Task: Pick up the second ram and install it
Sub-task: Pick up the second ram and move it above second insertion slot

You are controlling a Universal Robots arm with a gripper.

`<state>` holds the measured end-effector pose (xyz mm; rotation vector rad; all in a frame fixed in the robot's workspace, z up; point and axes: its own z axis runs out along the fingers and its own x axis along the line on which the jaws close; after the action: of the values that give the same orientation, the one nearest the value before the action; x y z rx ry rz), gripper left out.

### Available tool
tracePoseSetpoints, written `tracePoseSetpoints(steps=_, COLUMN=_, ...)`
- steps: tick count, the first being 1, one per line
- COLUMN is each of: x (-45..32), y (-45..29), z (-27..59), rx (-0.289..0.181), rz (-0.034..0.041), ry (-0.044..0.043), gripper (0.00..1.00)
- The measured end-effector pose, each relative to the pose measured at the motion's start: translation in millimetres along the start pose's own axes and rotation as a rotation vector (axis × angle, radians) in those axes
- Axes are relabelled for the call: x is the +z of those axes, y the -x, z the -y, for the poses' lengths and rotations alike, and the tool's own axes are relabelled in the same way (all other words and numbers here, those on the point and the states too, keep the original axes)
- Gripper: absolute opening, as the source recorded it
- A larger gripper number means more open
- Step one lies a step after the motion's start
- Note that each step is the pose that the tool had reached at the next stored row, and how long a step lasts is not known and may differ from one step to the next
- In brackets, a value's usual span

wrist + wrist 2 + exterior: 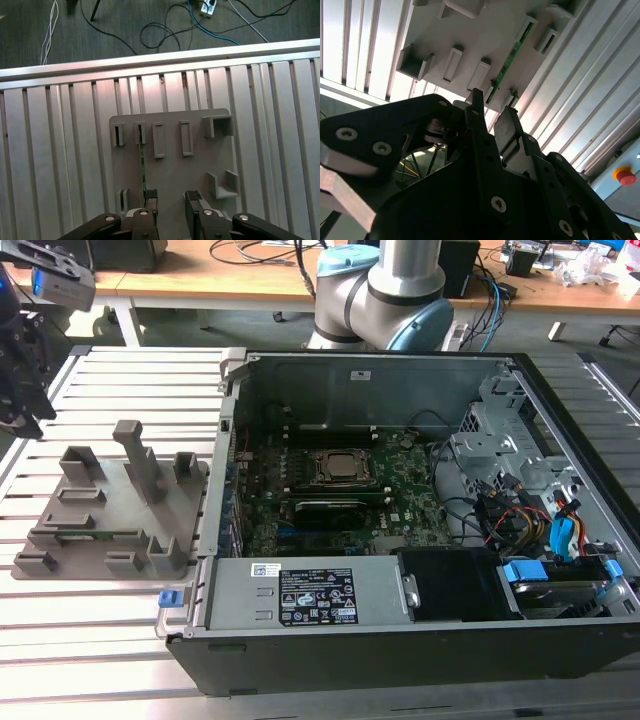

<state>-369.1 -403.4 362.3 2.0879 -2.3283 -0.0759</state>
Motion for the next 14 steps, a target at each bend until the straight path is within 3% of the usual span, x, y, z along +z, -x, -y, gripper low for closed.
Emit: tracePoseSetpoints(steps=14, x=15.0, y=-0.3, z=0.7, rx=0.000, rz=0.0000, ry=0.0000, gripper=0.36)
